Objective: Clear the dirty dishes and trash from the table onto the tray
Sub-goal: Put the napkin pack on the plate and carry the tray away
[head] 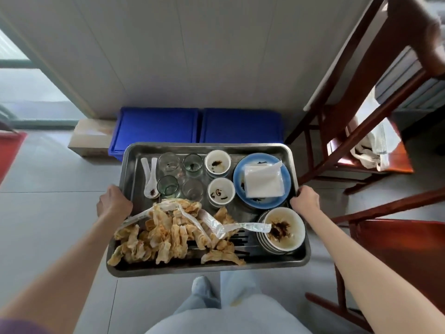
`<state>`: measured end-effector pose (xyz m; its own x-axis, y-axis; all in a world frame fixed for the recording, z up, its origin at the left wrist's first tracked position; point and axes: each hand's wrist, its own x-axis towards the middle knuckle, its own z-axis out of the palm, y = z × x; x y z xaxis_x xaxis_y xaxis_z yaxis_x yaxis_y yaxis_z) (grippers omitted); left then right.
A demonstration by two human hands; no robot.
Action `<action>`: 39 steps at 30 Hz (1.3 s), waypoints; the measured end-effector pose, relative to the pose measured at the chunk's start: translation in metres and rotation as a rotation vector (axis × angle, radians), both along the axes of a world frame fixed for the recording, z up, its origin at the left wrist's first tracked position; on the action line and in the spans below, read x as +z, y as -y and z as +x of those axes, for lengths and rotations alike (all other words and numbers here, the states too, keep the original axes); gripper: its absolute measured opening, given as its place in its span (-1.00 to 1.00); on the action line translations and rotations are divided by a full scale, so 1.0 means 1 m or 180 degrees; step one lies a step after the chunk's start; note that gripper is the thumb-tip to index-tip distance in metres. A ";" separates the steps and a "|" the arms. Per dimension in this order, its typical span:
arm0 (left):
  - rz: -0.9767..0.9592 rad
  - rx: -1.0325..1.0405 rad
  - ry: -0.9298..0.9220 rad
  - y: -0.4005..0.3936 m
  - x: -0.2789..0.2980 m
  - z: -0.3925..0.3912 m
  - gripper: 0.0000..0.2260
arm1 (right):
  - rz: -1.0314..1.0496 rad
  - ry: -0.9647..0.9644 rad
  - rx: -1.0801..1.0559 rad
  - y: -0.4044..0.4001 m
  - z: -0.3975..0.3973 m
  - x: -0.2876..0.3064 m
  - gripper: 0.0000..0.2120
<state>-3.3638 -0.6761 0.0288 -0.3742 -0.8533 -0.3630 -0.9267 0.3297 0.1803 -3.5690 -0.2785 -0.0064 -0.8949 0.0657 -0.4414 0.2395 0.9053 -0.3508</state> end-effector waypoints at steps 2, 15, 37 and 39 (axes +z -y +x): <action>-0.0005 -0.0026 -0.0001 0.008 -0.002 -0.033 -0.74 | -0.0012 -0.0050 0.0093 0.008 -0.031 0.000 -0.88; 0.0134 0.0181 -0.0082 0.027 -0.030 -0.255 -0.78 | 0.0133 0.0014 0.0124 0.036 -0.269 -0.009 -0.86; 0.0227 -0.0037 0.0063 0.080 -0.149 -0.503 -0.76 | 0.0333 0.0251 -0.0249 0.072 -0.468 -0.131 -0.81; 0.0182 0.0038 0.0060 0.080 -0.175 -0.510 -0.77 | 0.0296 0.0224 -0.0237 0.074 -0.483 -0.156 -0.82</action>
